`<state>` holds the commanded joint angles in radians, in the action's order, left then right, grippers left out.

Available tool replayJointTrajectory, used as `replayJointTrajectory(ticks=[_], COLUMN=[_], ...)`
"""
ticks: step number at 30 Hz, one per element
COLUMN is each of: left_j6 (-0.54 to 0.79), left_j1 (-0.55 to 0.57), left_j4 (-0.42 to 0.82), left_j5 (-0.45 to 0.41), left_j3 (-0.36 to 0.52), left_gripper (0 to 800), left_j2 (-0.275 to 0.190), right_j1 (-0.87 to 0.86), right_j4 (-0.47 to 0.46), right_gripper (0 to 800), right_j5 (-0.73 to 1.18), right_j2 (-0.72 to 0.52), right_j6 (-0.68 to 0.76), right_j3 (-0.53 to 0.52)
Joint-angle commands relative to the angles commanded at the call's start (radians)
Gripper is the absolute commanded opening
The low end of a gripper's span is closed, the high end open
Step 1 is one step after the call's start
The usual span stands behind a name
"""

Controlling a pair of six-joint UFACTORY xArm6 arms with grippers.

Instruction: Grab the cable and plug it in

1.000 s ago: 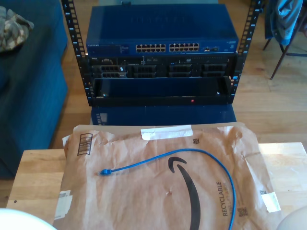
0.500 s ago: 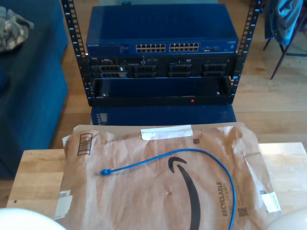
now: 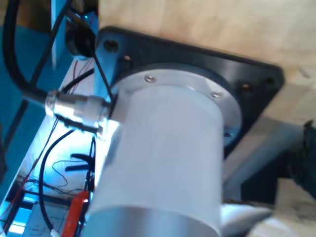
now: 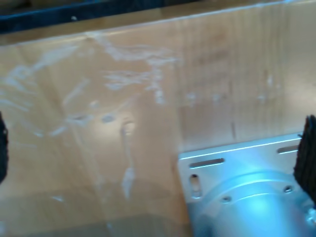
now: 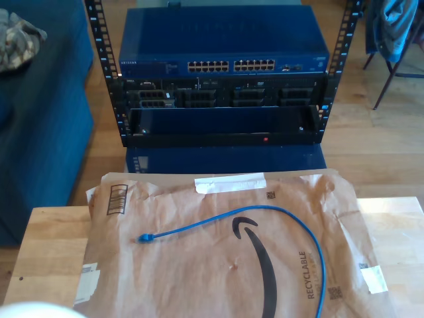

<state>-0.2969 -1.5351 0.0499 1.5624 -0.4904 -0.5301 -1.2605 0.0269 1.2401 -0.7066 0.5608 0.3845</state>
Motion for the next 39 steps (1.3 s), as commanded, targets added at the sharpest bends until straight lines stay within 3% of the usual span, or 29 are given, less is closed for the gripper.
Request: replayJointTrajectory(ticks=[9,17,20,27,34,39], left_j6=[-0.23,-0.408,-0.48,-0.638,-0.69,-0.692], left_j1=[0.236,0.522,0.601,0.802,0.858,0.859], left_j4=[-0.075,-0.1,-0.103,-0.133,-0.252,-0.316], left_j5=[0.077,0.077,0.078,0.078,0.133,0.144], left_j3=[-0.129,-0.187,-0.235,-0.252,-0.351,-0.387], left_gripper=[800,800,800,800,800,800], left_j2=[-0.003,0.008,0.009,0.02,0.055,0.091], right_j1=[0.249,0.548,0.631,0.815,1.085,1.269], right_j4=[0.0,0.0,0.002,0.003,0.006,0.017], right_gripper=[796,794,794,796,796,796], right_j5=[0.1,0.118,0.138,0.258,0.258,0.245], right_j2=[0.184,0.259,0.256,0.215,0.203,0.276], right_j6=[0.301,0.575,0.651,0.838,1.026,1.157], right_j3=[0.272,0.379,0.394,0.466,0.514,0.598])
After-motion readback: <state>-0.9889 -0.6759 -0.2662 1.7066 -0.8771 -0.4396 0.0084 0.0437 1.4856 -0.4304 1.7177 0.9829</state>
